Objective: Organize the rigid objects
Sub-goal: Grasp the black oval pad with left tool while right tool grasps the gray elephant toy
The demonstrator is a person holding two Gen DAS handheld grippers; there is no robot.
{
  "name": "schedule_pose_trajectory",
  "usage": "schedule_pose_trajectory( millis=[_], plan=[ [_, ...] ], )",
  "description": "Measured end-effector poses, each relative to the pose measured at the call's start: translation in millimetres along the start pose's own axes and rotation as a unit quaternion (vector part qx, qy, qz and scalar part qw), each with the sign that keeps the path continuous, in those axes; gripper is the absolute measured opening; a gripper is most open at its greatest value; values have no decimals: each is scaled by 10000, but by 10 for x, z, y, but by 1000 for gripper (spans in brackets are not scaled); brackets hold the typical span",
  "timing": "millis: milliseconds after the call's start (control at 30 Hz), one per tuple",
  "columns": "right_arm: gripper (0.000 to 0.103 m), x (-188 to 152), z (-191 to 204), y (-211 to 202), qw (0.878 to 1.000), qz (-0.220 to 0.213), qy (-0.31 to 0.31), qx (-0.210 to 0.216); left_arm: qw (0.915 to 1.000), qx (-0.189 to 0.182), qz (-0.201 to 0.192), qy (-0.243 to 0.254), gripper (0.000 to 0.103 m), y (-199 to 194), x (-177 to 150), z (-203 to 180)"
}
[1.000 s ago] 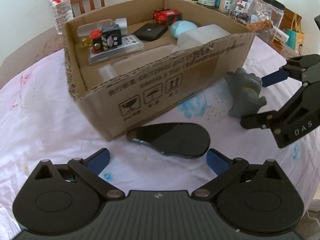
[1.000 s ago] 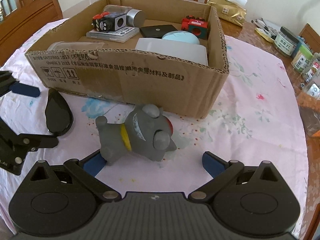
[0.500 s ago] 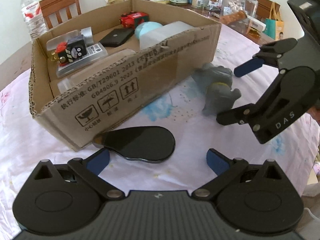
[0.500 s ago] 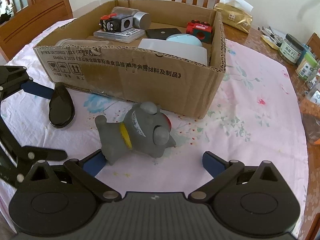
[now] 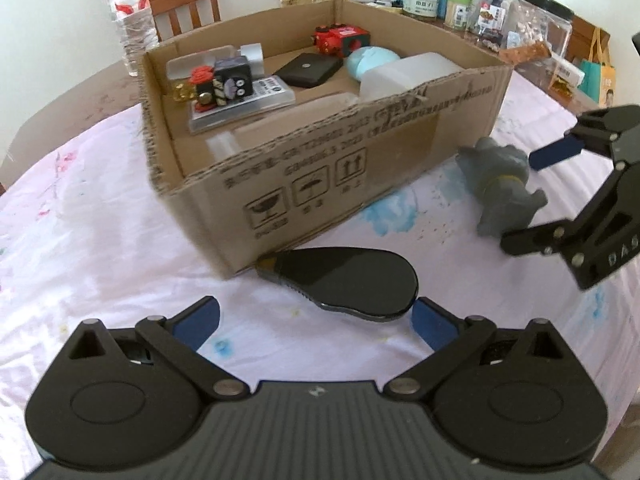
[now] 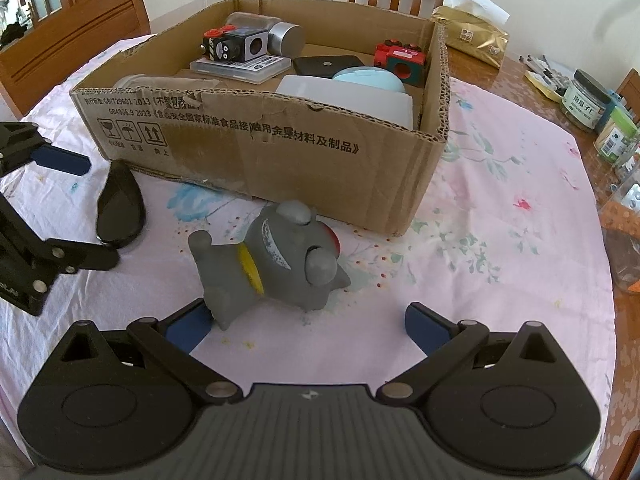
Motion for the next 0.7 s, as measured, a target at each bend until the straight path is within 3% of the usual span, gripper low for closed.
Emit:
schedule_pose_trajectory(
  millis=[167, 433, 700],
  plan=[
    [103, -9, 10, -2, 10000, -32, 10, -17, 9995, -72, 29, -319, 102, 6, -2, 77],
    [103, -12, 10, -4, 10000, -34, 16, -26, 9994, -105, -137, -300, 102, 80, 73, -16],
    [103, -17, 17, -5, 10000, -45, 25, -36, 9984, -499, -20, 258, 102, 39, -18, -240]
  ],
)
Point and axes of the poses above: each gripper's, at about its wrist camera, not at the fingertips, and y roughly the way its jaws point, z to its left, x to its top, the point moved 1 cm from there along y, roughly the way its jaws point, and after that the axes turned 14 degrees about -y, right-handed, at the moved point
